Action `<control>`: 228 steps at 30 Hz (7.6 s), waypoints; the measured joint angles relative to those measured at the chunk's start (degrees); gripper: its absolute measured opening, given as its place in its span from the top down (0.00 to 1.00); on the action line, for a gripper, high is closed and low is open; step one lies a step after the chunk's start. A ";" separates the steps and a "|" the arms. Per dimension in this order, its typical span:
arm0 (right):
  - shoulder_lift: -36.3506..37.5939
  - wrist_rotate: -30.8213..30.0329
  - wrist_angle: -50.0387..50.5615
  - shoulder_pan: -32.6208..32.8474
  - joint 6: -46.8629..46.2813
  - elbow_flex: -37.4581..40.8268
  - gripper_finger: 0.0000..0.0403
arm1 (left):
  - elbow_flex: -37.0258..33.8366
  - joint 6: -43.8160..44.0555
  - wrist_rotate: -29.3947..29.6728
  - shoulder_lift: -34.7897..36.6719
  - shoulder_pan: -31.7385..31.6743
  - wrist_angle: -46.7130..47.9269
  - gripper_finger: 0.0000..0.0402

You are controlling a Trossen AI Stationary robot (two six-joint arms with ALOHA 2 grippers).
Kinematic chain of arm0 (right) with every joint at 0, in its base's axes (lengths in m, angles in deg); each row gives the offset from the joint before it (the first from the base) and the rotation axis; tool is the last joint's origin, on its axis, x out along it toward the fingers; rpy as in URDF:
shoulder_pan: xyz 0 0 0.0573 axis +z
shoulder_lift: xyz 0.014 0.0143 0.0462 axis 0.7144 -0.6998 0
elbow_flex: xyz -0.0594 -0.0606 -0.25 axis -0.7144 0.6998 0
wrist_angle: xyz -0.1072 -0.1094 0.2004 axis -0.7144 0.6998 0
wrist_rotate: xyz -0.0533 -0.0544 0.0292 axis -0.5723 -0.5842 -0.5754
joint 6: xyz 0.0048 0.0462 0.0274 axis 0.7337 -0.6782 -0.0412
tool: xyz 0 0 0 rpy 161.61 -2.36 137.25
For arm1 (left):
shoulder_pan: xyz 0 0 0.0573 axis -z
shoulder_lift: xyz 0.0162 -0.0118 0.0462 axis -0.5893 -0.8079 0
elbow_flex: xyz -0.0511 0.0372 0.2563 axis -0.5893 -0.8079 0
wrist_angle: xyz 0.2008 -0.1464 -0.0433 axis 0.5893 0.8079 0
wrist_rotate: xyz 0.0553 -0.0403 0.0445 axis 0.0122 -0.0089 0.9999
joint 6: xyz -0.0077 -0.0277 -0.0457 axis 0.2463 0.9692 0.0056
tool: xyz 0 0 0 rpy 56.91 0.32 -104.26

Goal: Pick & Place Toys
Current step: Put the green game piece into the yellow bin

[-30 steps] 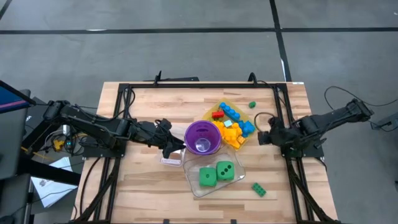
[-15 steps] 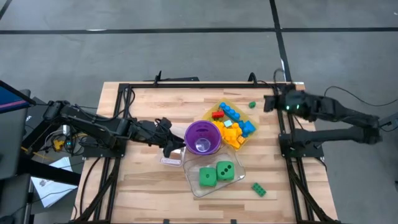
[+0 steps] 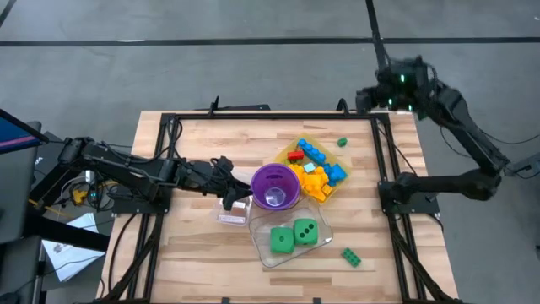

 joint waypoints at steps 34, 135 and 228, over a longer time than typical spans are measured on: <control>-34.94 13.94 9.89 -16.33 0.55 2.20 0.19 | 0.00 -4.90 -0.17 -0.02 -0.09 -3.34 0.62; -19.16 17.17 -10.56 -8.75 -3.15 27.10 0.67 | 0.00 -4.40 -0.22 -0.02 -0.11 -9.31 0.62; 1.54 12.27 8.65 44.27 -52.21 27.10 0.42 | 0.00 -17.09 0.63 -0.02 -4.02 -10.36 0.62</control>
